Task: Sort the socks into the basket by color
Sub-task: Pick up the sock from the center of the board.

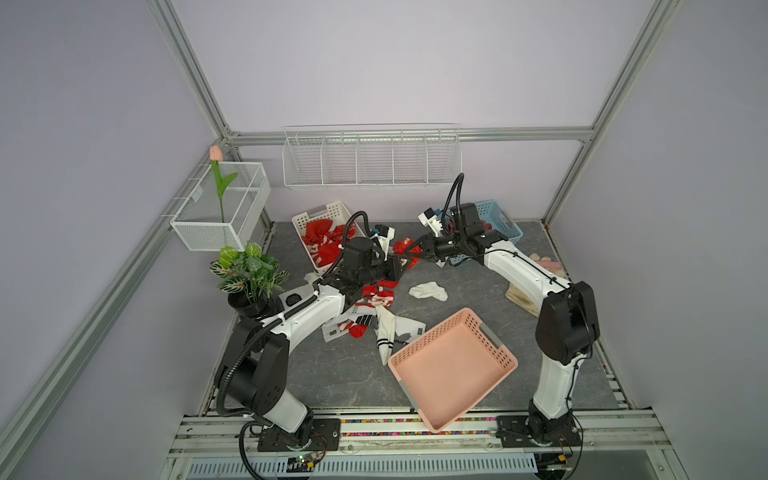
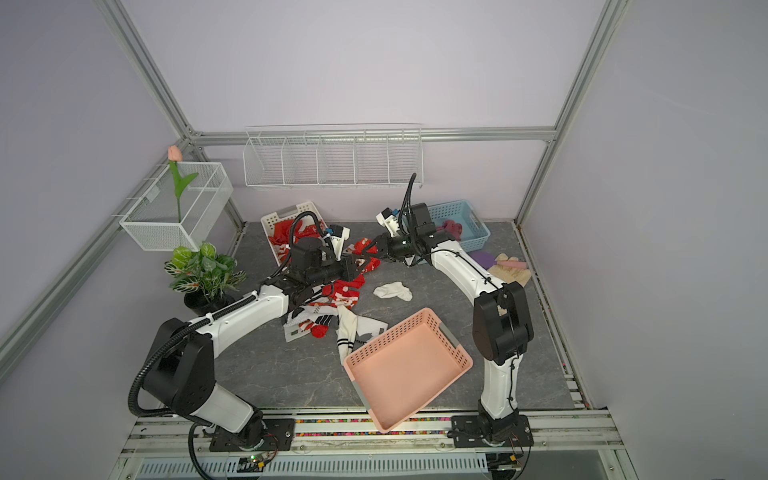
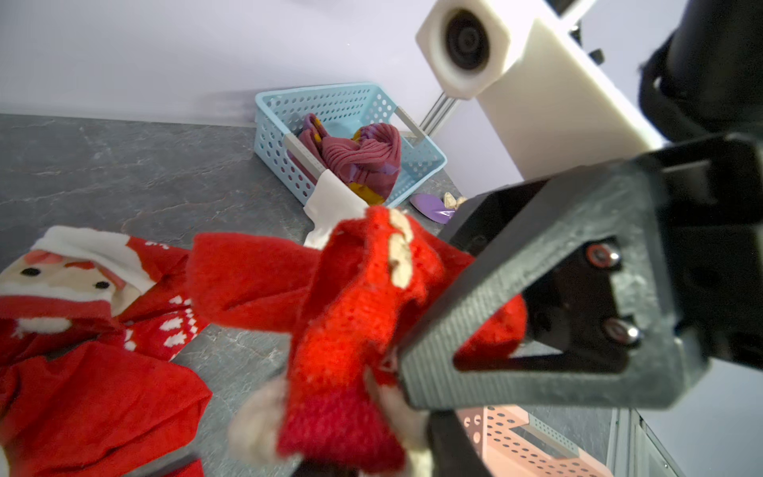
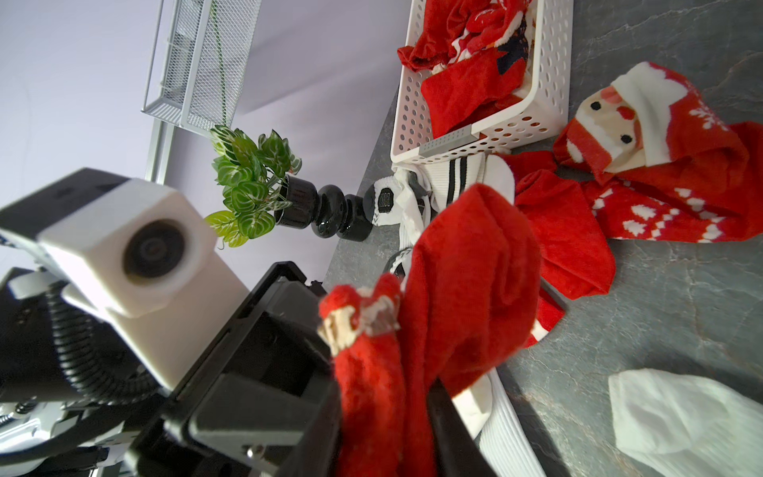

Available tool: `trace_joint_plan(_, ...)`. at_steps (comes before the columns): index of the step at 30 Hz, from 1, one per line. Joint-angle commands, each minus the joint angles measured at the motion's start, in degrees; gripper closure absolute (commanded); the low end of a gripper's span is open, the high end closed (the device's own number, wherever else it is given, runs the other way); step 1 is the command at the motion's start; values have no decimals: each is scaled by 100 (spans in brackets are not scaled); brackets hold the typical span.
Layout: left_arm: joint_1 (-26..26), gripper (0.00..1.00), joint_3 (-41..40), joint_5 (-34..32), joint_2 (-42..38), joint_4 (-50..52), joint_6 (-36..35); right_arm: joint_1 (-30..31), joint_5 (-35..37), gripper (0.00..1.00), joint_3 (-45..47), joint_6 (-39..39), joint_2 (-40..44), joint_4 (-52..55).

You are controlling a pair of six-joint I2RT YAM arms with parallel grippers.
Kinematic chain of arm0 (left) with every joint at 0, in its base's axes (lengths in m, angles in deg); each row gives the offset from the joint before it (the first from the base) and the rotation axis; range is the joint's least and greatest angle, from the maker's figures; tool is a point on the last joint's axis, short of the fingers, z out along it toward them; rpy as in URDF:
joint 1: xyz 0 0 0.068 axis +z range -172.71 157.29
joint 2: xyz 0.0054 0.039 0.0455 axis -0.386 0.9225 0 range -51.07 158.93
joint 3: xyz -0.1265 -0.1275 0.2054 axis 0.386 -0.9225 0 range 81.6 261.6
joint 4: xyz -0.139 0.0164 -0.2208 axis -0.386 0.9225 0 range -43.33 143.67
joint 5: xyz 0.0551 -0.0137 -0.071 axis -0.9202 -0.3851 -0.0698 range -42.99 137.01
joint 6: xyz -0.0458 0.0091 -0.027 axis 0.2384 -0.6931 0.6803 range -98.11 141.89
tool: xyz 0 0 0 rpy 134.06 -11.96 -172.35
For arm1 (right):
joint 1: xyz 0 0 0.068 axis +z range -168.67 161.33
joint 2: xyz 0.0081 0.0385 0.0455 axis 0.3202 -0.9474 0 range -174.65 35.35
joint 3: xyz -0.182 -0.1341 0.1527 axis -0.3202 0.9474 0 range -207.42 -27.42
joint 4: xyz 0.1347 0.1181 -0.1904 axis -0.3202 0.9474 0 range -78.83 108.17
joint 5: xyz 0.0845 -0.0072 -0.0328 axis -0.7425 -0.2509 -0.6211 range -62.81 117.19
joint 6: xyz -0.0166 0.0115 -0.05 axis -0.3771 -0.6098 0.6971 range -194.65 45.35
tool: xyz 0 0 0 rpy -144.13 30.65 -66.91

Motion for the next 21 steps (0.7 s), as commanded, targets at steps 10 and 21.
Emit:
trace_joint_plan(10, 13, 100, 191, -276, -181, 232, -238, 29, -132, 21, -100, 26, 254, 80)
trace_joint_plan(21, 82, 100, 199, -861, -408, 552, -281, -176, 122, 12, -111, 104, 456, 178)
